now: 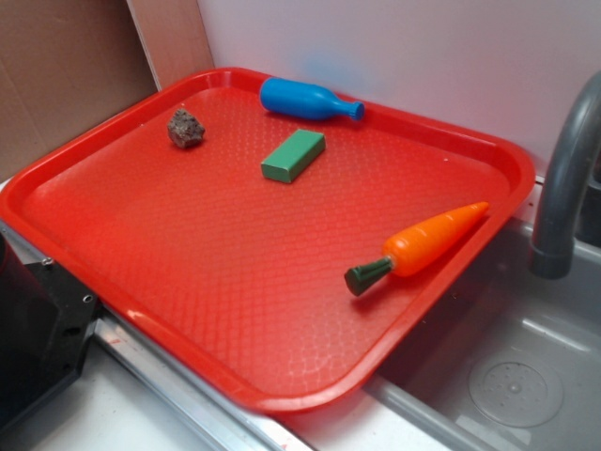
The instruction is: Grab the rock.
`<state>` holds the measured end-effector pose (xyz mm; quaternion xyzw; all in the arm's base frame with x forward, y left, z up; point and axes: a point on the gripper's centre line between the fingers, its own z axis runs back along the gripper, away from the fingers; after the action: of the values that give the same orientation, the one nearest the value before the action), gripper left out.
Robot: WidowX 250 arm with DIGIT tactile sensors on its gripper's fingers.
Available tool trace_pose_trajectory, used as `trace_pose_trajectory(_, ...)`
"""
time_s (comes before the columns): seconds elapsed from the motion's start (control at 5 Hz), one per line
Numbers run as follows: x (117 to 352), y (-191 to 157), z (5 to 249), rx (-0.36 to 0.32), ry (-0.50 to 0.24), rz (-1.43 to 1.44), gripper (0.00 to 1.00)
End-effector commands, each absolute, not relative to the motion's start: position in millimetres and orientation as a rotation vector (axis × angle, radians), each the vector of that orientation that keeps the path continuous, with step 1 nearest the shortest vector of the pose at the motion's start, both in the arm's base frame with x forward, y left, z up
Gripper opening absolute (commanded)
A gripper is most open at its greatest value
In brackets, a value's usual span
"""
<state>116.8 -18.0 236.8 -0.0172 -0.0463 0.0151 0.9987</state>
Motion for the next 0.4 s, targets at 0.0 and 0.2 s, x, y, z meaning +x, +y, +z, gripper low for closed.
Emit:
trace_pose_trajectory(0.0, 116.8, -18.0, 236.8, -0.034, -0.093, 0.030, 1.00)
trace_pose_trajectory(0.2, 151.1, 11.0, 190.5, 0.046, -0.027, -0.077, 1.00)
